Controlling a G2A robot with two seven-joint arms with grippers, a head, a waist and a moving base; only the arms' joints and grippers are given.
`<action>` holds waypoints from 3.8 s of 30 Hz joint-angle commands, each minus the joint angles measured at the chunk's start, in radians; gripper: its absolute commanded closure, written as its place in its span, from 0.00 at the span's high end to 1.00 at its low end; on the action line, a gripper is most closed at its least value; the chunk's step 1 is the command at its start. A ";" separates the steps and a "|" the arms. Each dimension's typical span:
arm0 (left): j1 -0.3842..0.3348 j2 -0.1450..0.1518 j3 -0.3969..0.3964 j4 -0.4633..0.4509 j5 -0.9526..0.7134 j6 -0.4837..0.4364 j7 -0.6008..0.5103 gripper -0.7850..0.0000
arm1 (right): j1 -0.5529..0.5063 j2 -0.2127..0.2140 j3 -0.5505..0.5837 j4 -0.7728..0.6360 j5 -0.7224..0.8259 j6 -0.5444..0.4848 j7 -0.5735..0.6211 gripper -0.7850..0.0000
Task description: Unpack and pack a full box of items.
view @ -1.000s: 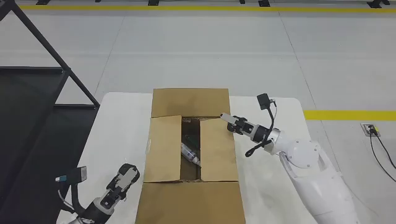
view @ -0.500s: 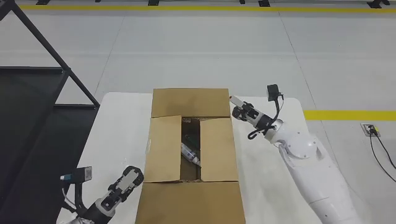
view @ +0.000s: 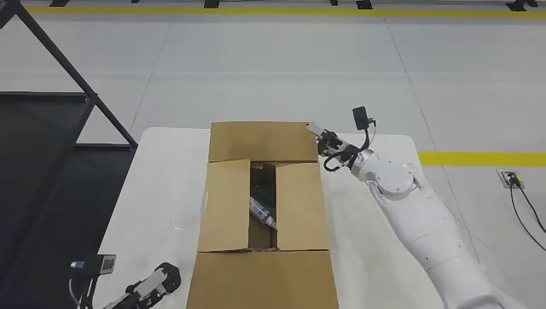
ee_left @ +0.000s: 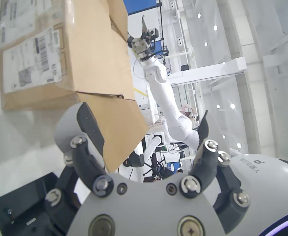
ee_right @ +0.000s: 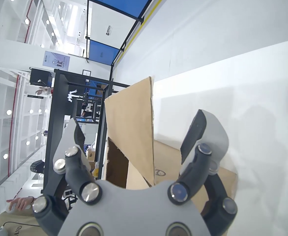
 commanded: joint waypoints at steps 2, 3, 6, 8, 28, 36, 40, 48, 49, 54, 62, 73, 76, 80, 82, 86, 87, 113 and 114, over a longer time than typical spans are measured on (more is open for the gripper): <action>0.000 0.008 0.003 0.014 -0.016 0.018 -0.086 1.00 | 0.022 -0.009 0.003 0.050 0.055 -0.057 0.067 1.00; -0.004 0.010 0.000 0.021 -0.020 0.020 -0.106 1.00 | 0.026 -0.011 0.007 0.062 0.077 -0.075 0.091 1.00; -0.018 0.017 0.008 0.030 0.001 0.035 -0.148 1.00 | 0.039 -0.013 0.023 0.092 0.128 -0.123 0.149 1.00; -0.029 0.020 0.020 0.031 0.038 0.044 -0.151 1.00 | 0.043 -0.012 0.034 0.101 0.154 -0.148 0.182 1.00; -0.062 0.033 0.108 -0.030 0.018 0.035 -0.065 1.00 | -0.078 0.049 0.152 -0.185 0.176 -0.211 0.419 1.00; -0.091 0.026 0.123 -0.078 -0.045 0.027 0.115 1.00 | -0.176 0.083 0.200 -0.397 0.113 -0.127 0.476 1.00; -0.122 0.021 0.170 -0.097 0.064 0.057 0.262 1.00 | -0.213 0.097 0.217 -0.478 0.070 -0.042 0.491 1.00; -0.217 0.013 0.292 -0.088 0.245 0.142 0.458 1.00 | -0.248 0.107 0.214 -0.550 0.054 0.115 0.476 1.00; -0.230 0.012 0.308 -0.085 0.266 0.152 0.477 1.00 | -0.249 0.107 0.214 -0.550 0.059 0.129 0.475 1.00; -0.297 0.006 0.380 -0.050 0.330 0.209 0.554 1.00 | -0.232 0.107 0.208 -0.517 0.083 0.220 0.461 1.00; -0.380 -0.002 0.459 0.004 0.416 0.280 0.645 1.00 | -0.211 0.103 0.194 -0.460 0.193 0.256 0.530 1.00; -0.429 -0.009 0.511 0.035 0.465 0.308 0.695 1.00 | -0.252 0.111 0.185 -0.484 0.248 0.257 0.625 1.00; -0.433 -0.011 0.508 0.034 0.446 0.303 0.711 1.00 | -0.270 0.115 0.180 -0.491 0.213 0.244 0.605 1.00; -0.403 -0.015 0.459 0.020 0.371 0.265 0.780 1.00 | -0.280 0.117 0.175 -0.496 0.203 0.206 0.602 1.00; -0.375 -0.016 0.414 0.020 0.323 0.240 0.823 1.00 | -0.286 0.119 0.175 -0.495 0.201 0.184 0.605 1.00; -0.299 -0.018 0.321 0.032 0.238 0.179 0.893 1.00 | -0.290 0.123 0.174 -0.499 0.181 0.146 0.609 1.00; -0.279 -0.019 0.299 0.038 0.213 0.164 0.903 1.00 | -0.289 0.124 0.174 -0.501 0.172 0.135 0.611 1.00; -0.118 -0.006 0.116 0.129 0.181 0.220 0.734 1.00 | -0.300 0.138 0.142 -0.564 0.038 0.102 0.585 1.00; -0.122 -0.007 0.137 0.129 0.254 0.219 0.772 1.00 | -0.303 0.137 0.142 -0.566 0.039 0.102 0.579 1.00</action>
